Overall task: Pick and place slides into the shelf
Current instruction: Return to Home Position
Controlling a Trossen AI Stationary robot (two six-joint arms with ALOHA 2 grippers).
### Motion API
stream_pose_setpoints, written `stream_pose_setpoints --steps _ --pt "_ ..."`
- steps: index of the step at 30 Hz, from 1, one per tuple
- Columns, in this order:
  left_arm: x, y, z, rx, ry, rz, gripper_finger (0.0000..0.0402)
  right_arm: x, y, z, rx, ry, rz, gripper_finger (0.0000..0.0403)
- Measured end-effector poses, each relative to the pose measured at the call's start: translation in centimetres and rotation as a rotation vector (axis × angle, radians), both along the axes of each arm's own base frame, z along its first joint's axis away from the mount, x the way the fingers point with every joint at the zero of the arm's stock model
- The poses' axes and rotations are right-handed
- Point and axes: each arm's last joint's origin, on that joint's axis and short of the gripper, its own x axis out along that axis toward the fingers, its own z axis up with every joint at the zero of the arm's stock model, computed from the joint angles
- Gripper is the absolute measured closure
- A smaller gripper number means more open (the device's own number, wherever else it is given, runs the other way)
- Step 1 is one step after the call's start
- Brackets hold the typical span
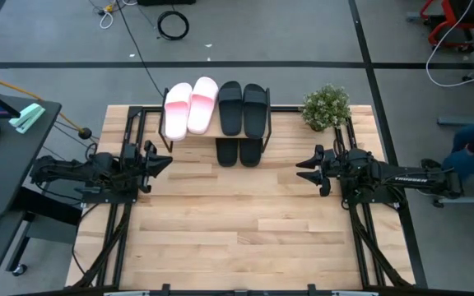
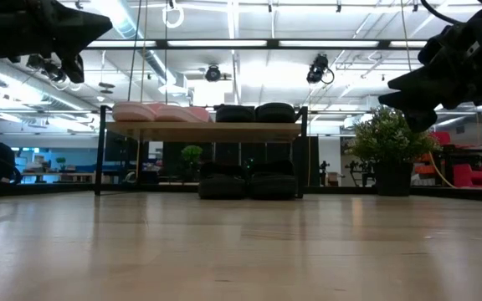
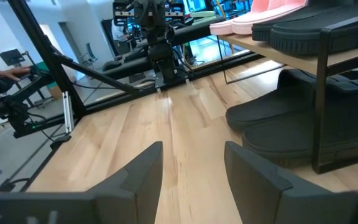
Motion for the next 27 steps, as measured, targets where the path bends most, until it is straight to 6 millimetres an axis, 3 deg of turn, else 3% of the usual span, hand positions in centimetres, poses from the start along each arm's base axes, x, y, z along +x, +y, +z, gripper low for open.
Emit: stream_pose_setpoints --steps 27 --pt "0.3 0.0 -1.3 0.002 0.016 0.0 0.0378 0.0 0.0 0.2 0.002 0.009 0.0 0.0226"
